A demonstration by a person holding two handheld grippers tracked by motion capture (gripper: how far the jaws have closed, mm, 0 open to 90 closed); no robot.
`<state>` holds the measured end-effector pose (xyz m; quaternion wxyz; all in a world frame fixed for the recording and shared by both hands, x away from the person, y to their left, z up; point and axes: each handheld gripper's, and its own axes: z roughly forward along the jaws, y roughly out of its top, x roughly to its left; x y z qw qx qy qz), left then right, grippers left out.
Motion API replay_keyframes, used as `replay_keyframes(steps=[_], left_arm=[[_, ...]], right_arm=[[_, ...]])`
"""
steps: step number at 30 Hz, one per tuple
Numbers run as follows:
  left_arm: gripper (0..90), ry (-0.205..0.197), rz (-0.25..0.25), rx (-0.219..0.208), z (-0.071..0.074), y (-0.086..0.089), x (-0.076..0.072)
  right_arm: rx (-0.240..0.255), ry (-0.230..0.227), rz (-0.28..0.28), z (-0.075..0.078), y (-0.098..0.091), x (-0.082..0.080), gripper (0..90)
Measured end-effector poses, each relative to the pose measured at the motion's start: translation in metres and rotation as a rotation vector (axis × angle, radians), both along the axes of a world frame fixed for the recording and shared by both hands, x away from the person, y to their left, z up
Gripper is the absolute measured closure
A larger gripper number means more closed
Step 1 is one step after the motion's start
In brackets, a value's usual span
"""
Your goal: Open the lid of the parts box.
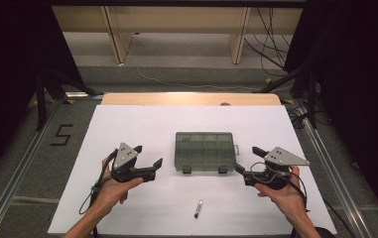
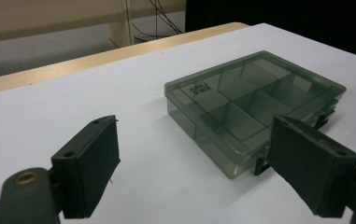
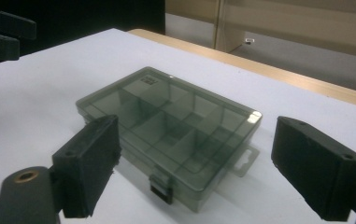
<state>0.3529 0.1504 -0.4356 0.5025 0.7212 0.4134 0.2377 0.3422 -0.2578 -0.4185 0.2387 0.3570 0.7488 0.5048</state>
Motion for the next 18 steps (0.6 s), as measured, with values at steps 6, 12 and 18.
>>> replay_keyframes(steps=[6, 12, 18], left_arm=[[20.7, 0.004, 0.023, 0.018, -0.005, -0.005, 0.012], [34.8, 0.038, 0.035, 0.039, -0.014, -0.01, 0.028], [56.7, 0.107, -0.004, 0.066, -0.026, -0.012, 0.043]], right_arm=[[-0.029, 0.03, -0.011, -0.002, -0.012, 0.017, 23.3], [-0.022, 0.041, -0.03, -0.008, -0.022, 0.038, 32.7], [-0.068, 0.074, -0.014, -0.012, -0.027, 0.053, 46.2]])
